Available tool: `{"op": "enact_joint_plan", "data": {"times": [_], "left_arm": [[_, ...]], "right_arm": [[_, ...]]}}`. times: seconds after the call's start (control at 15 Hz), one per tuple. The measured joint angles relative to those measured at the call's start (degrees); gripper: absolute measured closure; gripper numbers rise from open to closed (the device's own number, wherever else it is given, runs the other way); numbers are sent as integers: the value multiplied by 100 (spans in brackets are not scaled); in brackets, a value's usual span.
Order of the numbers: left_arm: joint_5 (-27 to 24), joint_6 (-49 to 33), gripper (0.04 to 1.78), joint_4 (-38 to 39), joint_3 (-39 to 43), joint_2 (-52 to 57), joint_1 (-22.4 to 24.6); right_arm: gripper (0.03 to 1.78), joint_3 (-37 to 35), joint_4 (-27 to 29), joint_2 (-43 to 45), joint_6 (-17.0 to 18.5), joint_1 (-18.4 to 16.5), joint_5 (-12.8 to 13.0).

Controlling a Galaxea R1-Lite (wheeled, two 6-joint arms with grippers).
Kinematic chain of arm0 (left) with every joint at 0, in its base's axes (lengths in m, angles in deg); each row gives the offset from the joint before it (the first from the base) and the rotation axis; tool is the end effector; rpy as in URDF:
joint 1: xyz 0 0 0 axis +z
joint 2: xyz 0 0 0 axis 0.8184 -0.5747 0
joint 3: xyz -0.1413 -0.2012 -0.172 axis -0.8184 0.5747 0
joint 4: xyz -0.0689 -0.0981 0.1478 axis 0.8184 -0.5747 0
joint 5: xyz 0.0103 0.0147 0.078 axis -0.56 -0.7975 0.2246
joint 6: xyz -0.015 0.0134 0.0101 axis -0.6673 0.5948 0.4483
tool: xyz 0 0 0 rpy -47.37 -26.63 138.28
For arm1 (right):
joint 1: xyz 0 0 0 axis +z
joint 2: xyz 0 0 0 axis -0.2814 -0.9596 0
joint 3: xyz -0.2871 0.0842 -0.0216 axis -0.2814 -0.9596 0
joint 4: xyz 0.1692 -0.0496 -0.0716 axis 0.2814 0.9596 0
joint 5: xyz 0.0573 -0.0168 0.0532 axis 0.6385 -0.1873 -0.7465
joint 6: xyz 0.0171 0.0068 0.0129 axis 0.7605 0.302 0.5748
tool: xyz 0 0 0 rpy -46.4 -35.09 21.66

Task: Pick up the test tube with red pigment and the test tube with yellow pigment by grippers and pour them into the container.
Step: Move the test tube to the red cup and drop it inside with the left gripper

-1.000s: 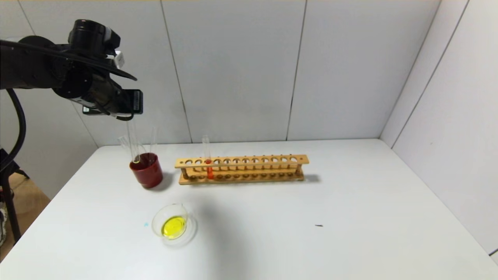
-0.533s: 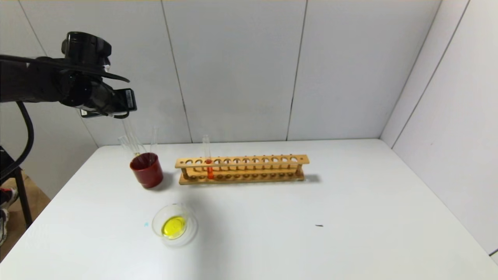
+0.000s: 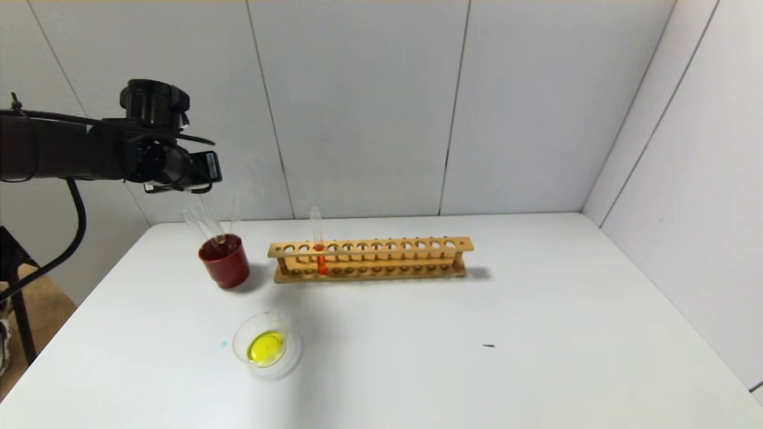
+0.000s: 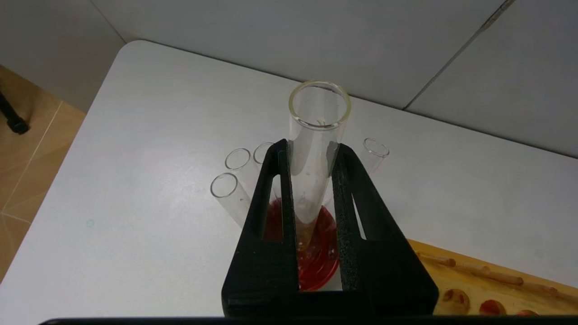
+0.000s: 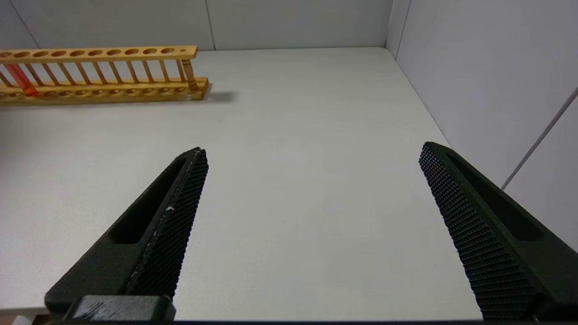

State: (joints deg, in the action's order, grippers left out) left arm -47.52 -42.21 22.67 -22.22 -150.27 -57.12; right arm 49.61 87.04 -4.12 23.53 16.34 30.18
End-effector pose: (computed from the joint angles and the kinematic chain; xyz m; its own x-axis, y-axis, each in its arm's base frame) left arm 0.4080 -0.0098 0.2263 0.8590 0.2275 -0.4587 -0.3020 0.9486 -0.0950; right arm -0.0229 0.0001 0.0758 1.0000 0.0012 0.0030 -0.0012 0.9997 0.0229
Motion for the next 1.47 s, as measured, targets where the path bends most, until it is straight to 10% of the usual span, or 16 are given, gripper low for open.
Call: {"op": "enact_joint_plan", "data": {"times": [1.07, 1.47], "left_arm": [[-112, 20, 152, 1002, 1552, 168, -55], [-132, 91, 95, 1236, 1801, 354, -94]], "right_arm": [[10, 0, 0, 0, 0, 0, 0], [10, 0, 0, 0, 0, 0, 0]]}}
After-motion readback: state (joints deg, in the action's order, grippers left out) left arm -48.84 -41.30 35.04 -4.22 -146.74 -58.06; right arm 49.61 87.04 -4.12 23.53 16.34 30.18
